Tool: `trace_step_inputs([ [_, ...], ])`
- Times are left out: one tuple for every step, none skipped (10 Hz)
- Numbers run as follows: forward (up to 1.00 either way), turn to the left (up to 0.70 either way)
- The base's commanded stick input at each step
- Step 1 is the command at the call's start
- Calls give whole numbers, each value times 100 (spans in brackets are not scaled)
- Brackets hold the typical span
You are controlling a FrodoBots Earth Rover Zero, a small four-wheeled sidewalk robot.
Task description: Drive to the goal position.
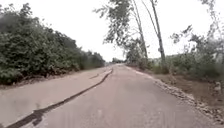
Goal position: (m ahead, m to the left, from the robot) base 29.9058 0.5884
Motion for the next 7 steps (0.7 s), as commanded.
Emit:
trace_step_inputs([
  [70,0],
  [70,0],
  [70,-30],
  [70,-35],
  [70,-35],
  [70,-35],
  [70,-31],
])
